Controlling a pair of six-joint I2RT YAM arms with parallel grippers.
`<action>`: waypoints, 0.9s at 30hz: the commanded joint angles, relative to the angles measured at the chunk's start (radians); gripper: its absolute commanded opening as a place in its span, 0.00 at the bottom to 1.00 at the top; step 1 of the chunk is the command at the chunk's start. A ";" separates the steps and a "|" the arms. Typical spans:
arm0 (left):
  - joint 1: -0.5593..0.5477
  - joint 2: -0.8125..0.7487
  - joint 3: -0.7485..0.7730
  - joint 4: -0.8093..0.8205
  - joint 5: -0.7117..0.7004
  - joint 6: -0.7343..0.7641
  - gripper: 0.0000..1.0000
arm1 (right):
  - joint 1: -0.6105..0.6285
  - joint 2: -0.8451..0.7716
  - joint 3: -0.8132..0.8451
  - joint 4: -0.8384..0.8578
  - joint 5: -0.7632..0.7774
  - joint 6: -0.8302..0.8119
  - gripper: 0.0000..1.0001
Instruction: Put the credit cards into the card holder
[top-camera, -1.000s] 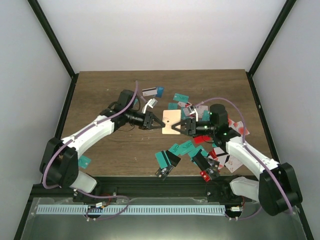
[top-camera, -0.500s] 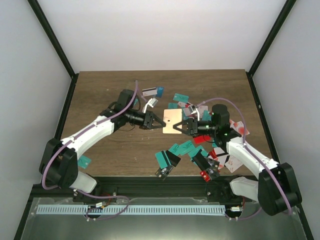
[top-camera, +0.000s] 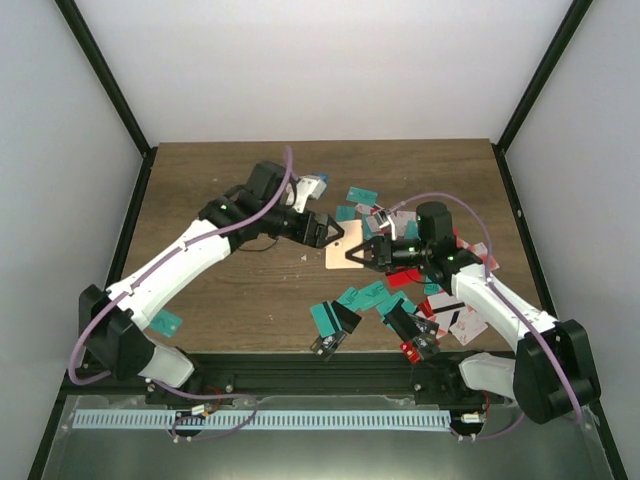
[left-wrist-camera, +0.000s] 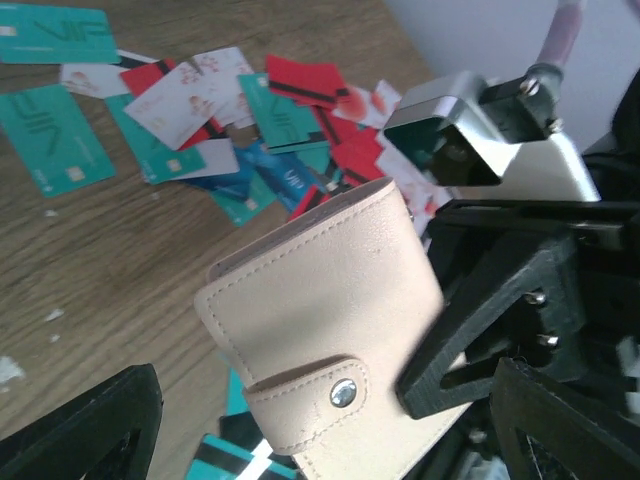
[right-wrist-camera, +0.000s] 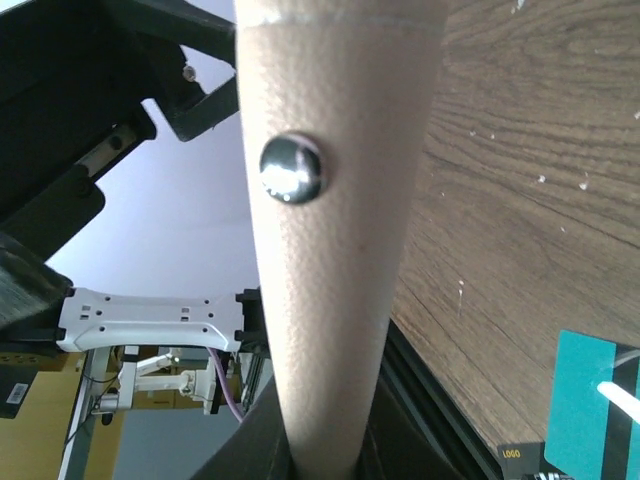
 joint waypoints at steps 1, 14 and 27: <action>-0.081 0.017 0.040 -0.138 -0.290 0.080 0.92 | -0.003 -0.008 0.040 -0.093 -0.001 -0.050 0.01; -0.186 0.110 0.070 -0.154 -0.387 0.121 0.88 | -0.001 -0.035 0.039 -0.136 -0.022 -0.070 0.01; -0.192 0.149 0.042 -0.217 -0.661 0.114 0.83 | -0.002 -0.056 0.067 -0.211 -0.023 -0.110 0.01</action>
